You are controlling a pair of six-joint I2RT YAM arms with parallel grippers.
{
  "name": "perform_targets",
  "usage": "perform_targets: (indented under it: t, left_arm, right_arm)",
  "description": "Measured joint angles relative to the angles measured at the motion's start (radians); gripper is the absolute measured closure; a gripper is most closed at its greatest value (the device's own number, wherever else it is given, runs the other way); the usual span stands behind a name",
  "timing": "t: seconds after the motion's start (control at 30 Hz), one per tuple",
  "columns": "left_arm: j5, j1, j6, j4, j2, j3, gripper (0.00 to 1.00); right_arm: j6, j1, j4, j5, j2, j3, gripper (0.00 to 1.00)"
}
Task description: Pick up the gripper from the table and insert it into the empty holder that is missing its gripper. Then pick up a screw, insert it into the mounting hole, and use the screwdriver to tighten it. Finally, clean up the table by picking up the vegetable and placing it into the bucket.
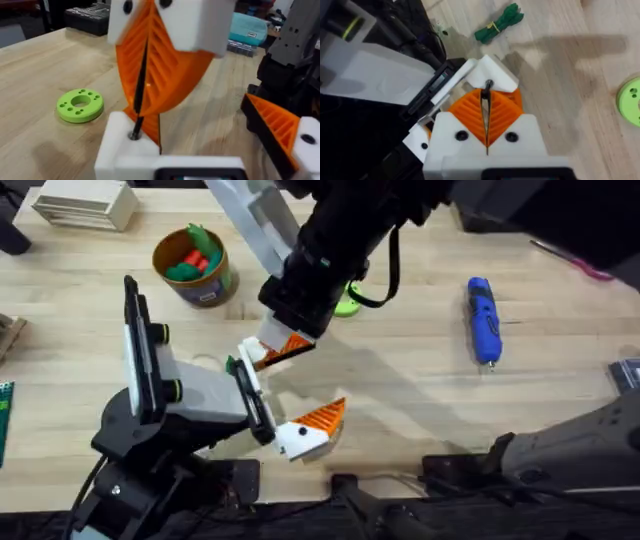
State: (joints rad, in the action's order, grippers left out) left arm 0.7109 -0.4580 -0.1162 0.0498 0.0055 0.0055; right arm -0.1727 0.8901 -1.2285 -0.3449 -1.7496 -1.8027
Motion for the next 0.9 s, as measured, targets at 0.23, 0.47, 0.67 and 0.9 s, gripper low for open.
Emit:
perform_targets:
  t: [0.23, 0.47, 0.67, 0.9]
  left_arm:
    - [0.000, 0.000, 0.000, 0.000, 0.000, 0.000, 0.014]
    - [0.000, 0.000, 0.000, 0.000, 0.000, 0.000, 0.014]
    - [0.000, 0.000, 0.000, 0.000, 0.000, 0.000, 0.014]
    - [0.000, 0.000, 0.000, 0.000, 0.000, 0.000, 0.014]
  right_arm:
    - [-0.016, 0.000, 0.001, -0.013, 0.000, 0.000, 0.995]
    - [-0.016, 0.000, 0.000, 0.009, 0.000, 0.000, 0.995]
    - [-0.016, 0.000, -0.002, 0.011, 0.000, 0.000, 0.995]
    - [-0.016, 0.000, -0.007, 0.015, 0.000, 0.000, 0.995]
